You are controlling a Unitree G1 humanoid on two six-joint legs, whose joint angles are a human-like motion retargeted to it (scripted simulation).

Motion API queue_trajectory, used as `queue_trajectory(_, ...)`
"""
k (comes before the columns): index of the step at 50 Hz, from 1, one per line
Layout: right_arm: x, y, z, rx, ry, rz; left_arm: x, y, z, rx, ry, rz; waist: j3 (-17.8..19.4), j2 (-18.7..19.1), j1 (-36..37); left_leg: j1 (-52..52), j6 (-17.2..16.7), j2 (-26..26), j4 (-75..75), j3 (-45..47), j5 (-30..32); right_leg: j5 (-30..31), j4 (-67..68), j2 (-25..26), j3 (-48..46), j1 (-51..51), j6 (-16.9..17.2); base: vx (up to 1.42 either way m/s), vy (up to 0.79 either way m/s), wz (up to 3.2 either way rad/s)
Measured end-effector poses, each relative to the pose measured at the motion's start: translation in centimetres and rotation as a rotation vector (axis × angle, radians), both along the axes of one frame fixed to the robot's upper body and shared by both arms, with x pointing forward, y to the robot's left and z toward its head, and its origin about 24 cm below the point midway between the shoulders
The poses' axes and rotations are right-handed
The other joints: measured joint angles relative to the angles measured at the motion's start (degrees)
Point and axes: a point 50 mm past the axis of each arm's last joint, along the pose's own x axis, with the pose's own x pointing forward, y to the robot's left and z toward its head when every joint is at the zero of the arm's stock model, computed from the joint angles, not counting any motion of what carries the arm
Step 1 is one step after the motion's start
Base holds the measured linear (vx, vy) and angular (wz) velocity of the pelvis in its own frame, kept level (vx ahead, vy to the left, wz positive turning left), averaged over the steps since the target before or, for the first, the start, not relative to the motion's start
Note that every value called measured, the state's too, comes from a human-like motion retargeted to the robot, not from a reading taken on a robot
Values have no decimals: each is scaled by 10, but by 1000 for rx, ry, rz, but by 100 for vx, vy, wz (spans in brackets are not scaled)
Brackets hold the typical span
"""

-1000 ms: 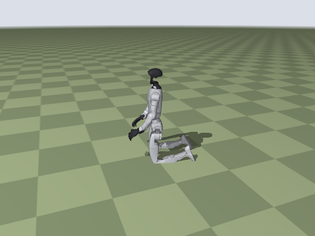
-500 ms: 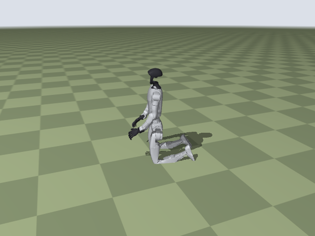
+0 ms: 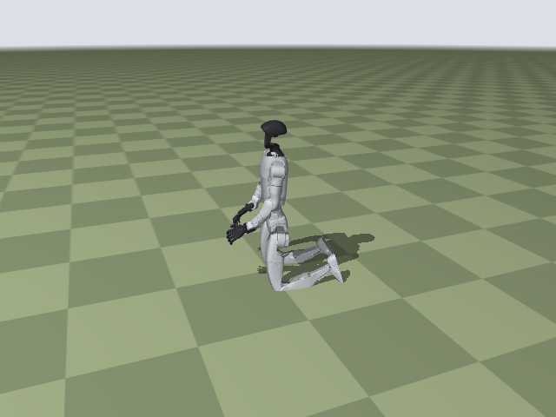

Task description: Static pose

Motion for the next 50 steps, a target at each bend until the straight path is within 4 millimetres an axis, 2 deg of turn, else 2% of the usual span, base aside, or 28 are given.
queue_trajectory(9, -7, -11, 0, -33, 13, -15, 2, -11, 3, -38, -7, 3, -1, 3, 1, -5, 15, 11, 6, -2, -22, 9, -4, 12, -6, 1, 9, -1, 4, 21)
queue_trajectory(50, -45, -48, -1, -179, 106, -7, 5, -57, 16, -141, -59, -53, -8, 13, 18, -21, 17, 35, 30, -49, -138, 50, -22, 77, -31, -1, 35, 0, 2, 9)
